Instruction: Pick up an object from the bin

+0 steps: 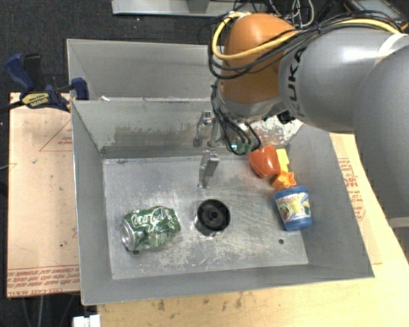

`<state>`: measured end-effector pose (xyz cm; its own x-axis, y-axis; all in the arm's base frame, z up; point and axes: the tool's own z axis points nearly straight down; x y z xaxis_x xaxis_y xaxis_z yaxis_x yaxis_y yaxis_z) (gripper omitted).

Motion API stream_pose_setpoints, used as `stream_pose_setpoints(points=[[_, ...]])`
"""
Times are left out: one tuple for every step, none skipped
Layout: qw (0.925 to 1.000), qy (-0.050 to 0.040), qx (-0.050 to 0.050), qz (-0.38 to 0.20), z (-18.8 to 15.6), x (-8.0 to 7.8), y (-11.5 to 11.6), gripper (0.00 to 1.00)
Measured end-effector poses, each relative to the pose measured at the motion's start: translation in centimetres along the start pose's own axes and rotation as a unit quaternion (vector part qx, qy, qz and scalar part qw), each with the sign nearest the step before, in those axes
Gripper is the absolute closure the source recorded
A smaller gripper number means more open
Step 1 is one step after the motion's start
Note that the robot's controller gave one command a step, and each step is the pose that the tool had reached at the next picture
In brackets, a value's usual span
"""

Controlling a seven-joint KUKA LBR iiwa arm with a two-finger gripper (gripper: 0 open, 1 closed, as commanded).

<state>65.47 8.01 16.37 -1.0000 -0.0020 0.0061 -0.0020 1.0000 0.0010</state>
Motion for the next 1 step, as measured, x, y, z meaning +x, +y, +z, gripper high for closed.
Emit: stream_pose_setpoints(points=[[1.0,-0.0038,0.0,0.0,-0.44,-0.18,-0.02,0.0]])
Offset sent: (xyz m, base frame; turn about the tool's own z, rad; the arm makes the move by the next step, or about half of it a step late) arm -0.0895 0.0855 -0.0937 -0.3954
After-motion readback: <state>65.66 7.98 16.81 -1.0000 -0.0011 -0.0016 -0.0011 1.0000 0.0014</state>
